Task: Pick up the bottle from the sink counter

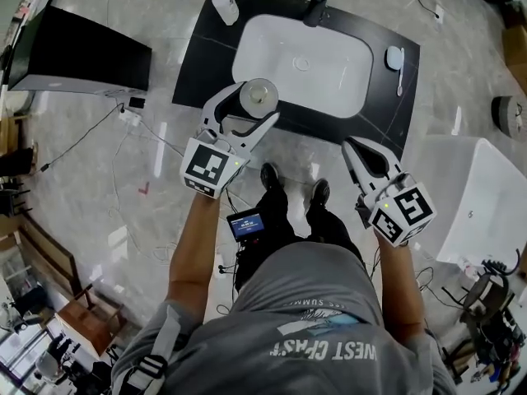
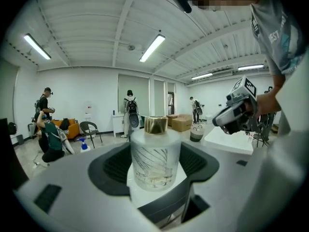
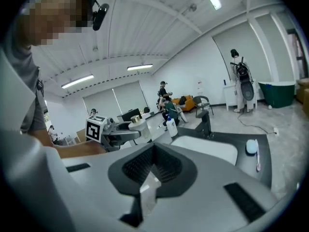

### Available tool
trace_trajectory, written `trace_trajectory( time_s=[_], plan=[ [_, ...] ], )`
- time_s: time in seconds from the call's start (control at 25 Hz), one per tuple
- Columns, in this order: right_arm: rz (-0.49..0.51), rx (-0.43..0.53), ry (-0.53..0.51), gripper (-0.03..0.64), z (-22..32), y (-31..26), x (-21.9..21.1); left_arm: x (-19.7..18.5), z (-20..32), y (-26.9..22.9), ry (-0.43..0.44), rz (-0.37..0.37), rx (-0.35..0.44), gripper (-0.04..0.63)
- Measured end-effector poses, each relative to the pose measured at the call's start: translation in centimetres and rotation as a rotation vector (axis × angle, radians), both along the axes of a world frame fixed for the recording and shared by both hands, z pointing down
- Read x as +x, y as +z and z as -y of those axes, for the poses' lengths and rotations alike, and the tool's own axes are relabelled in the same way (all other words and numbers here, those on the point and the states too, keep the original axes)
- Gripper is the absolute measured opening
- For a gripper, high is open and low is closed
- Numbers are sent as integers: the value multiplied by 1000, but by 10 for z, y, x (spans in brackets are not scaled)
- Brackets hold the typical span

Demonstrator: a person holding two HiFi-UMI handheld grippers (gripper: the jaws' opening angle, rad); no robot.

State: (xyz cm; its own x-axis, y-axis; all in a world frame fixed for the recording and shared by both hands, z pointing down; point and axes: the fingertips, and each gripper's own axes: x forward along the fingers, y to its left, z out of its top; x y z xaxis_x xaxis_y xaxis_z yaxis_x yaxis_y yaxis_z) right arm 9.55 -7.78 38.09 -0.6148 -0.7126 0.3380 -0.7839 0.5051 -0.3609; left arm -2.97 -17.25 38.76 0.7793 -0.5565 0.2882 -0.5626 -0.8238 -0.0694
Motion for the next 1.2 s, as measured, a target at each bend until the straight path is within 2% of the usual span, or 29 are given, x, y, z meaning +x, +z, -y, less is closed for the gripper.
trace_trajectory(
  time_s=[0.2, 0.48, 0.64, 1.2],
  plan=[
    [10, 108, -9, 2, 1, -39, 0, -10, -9, -23, -23, -9, 18, 310],
    [-17, 193, -49, 2, 1, -69, -7, -22, -17, -44, -42, -14, 43, 310],
    [-51, 193, -70, 2, -1, -70, -10, -26, -22, -50, -53, -18, 54, 310],
    [-69, 180, -80, 2, 9, -69, -8, -22, -14, -37, -51, -33, 32, 310]
  ],
)
